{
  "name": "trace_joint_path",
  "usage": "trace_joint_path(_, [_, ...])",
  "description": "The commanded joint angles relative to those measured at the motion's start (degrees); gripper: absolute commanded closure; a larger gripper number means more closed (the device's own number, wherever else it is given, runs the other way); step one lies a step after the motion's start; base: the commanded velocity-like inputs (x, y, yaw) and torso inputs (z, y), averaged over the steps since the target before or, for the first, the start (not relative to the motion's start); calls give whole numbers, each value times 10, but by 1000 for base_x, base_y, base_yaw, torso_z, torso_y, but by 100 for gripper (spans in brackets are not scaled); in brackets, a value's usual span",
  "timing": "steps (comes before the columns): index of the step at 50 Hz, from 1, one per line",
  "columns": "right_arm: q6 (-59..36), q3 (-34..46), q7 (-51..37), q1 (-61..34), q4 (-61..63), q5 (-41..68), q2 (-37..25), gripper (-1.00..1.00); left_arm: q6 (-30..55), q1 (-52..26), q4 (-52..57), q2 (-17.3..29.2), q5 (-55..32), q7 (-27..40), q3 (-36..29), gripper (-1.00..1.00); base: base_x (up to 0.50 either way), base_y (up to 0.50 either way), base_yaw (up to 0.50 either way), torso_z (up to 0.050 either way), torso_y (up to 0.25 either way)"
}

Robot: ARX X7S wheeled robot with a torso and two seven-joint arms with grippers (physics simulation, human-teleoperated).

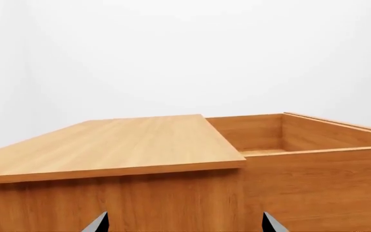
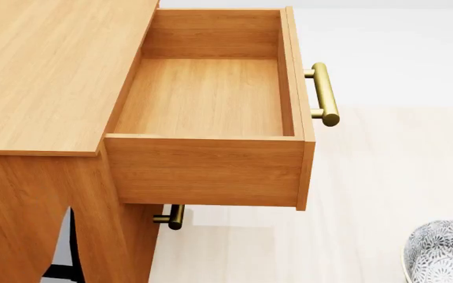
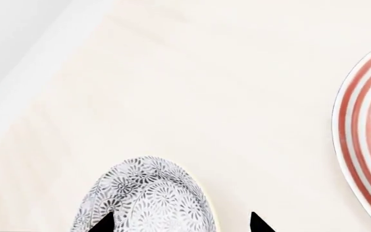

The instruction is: Put the bowl on top of the cabinet.

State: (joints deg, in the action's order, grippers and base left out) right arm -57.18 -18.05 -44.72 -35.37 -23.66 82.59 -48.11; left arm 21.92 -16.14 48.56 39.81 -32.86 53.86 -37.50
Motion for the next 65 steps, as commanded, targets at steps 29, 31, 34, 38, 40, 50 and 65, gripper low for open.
trace_joint_path(29, [47, 79, 113, -24, -81, -109, 40, -100, -21, -1, -36, -17, 8, -23, 5, -100, 0, 0, 0, 0, 0])
trace_joint_path(31, [51, 78, 116, -21, -82, -111, 41, -100, -20, -2, -36, -17, 8, -22, 5, -100, 0, 0, 0, 0, 0])
trace_joint_path(34, [58, 82, 125, -18, -89, -117, 44, -100, -19, -1, -34, -16, 8, -21, 6, -100, 0, 0, 0, 0, 0])
trace_joint_path(38, [62, 87, 133, -17, -96, -122, 46, -100, -20, -1, -36, -16, 9, -21, 5, -100, 0, 0, 0, 0, 0])
trace_joint_path(40, [63, 92, 138, -20, -100, -126, 47, -100, -20, -1, -36, -16, 10, -22, 5, -100, 0, 0, 0, 0, 0])
trace_joint_path(50, [81, 104, 164, -22, -119, -141, 54, -100, -20, 1, -37, -16, 10, -21, 4, -100, 0, 0, 0, 0, 0])
trace_joint_path(65, [94, 122, 183, -32, -145, -160, 67, -100, -21, 1, -39, -14, 11, -20, 5, -100, 0, 0, 0, 0, 0])
